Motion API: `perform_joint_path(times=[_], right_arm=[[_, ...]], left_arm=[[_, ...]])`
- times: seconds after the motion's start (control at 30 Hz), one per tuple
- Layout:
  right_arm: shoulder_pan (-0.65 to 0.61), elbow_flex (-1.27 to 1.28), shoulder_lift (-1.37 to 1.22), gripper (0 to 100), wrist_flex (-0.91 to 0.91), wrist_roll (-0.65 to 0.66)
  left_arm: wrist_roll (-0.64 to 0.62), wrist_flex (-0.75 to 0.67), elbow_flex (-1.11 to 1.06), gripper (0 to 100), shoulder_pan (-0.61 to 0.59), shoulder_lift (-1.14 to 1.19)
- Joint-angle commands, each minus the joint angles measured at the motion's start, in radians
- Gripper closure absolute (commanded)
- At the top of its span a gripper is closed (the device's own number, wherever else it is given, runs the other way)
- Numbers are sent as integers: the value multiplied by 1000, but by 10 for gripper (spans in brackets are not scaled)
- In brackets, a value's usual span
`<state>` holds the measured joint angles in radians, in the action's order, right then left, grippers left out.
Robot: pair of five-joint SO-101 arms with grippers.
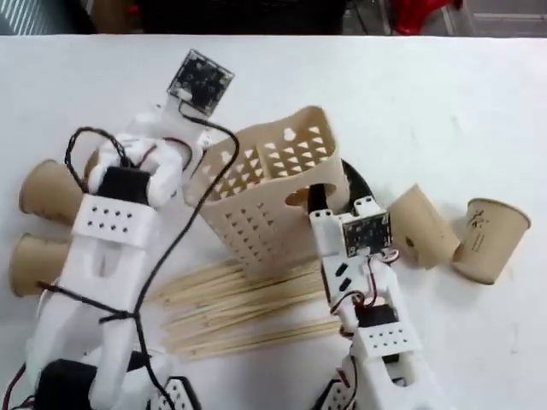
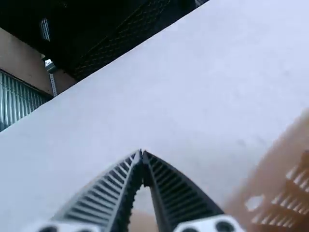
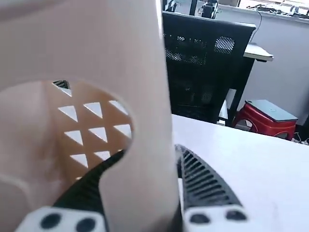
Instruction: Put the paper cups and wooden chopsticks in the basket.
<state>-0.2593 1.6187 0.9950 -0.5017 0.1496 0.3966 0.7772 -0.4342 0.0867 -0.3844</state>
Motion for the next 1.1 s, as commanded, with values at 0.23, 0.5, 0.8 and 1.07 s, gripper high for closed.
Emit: perform_joint_path(times=[0.23,0.5,0.8,1.07], right_arm=[[-16,-233,-179,981,-33,-11],[-22,-446,-513,981,-182,-20],[-12,-585,-914,981,-463,-66],[-12,-671,-1190,981,-697,-64]], left_arm=[[6,327,422,928,10,36],[51,852,1200,827,8,271],[15,1010,1540,797,-8,624],[-23,1013,1517,797,-120,654]])
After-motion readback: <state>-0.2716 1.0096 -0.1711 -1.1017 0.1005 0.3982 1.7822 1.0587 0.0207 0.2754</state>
